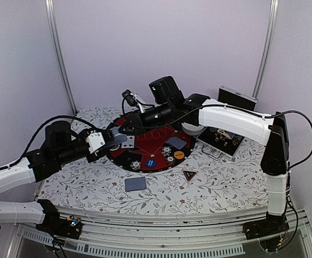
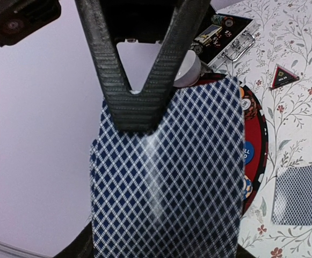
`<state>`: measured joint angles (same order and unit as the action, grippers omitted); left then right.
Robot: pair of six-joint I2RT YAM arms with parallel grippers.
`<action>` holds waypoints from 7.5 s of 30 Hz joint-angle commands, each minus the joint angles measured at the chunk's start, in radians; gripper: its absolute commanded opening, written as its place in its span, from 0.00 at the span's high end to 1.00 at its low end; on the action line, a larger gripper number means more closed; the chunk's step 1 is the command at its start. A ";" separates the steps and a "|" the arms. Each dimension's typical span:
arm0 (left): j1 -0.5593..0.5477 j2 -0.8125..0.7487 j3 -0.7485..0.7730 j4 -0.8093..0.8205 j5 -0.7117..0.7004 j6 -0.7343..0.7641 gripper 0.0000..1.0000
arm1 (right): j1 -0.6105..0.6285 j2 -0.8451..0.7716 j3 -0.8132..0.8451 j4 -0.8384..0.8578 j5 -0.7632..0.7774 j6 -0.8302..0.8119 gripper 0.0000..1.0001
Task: Distribute texas hold em gaming equipment
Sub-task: Pick up the poker card from the face-down deck piles, then flop the poker card in the community card area, then adjust the poker card in the community card area, then pick up the poker card from the face-down deck piles.
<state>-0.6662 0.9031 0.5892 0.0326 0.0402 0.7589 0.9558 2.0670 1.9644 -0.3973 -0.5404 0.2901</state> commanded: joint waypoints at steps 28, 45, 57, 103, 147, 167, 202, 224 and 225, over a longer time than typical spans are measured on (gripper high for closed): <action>0.011 -0.010 0.013 0.025 -0.013 -0.020 0.47 | -0.034 -0.263 -0.084 0.031 0.031 -0.052 0.99; 0.027 -0.001 0.057 0.023 -0.143 -0.058 0.44 | -0.107 -0.001 -0.104 0.325 0.832 -0.550 0.99; 0.050 -0.023 0.058 0.030 -0.146 -0.064 0.44 | -0.080 0.488 0.162 0.369 0.949 -0.927 0.99; 0.051 -0.037 0.063 0.012 -0.116 -0.069 0.43 | -0.002 0.686 0.398 0.025 0.811 -0.594 0.99; 0.051 -0.048 0.060 0.010 -0.114 -0.066 0.43 | 0.020 0.596 0.334 0.037 0.728 -0.703 0.66; 0.051 -0.054 0.059 0.011 -0.110 -0.067 0.43 | -0.157 0.380 0.143 0.210 0.406 -0.266 0.62; 0.051 -0.050 0.058 0.007 -0.101 -0.067 0.43 | -0.190 0.626 0.247 0.156 0.292 0.026 0.99; 0.046 -0.087 0.024 0.005 0.005 -0.023 0.44 | -0.164 0.021 -0.041 0.211 0.006 -0.124 0.23; 0.045 -0.082 0.026 0.003 0.008 -0.021 0.45 | -0.153 -0.003 -0.058 0.223 -0.042 -0.124 0.18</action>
<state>-0.6250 0.8242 0.6220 0.0299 0.0090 0.7193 0.7673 2.2189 1.9705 -0.2600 -0.3500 0.1989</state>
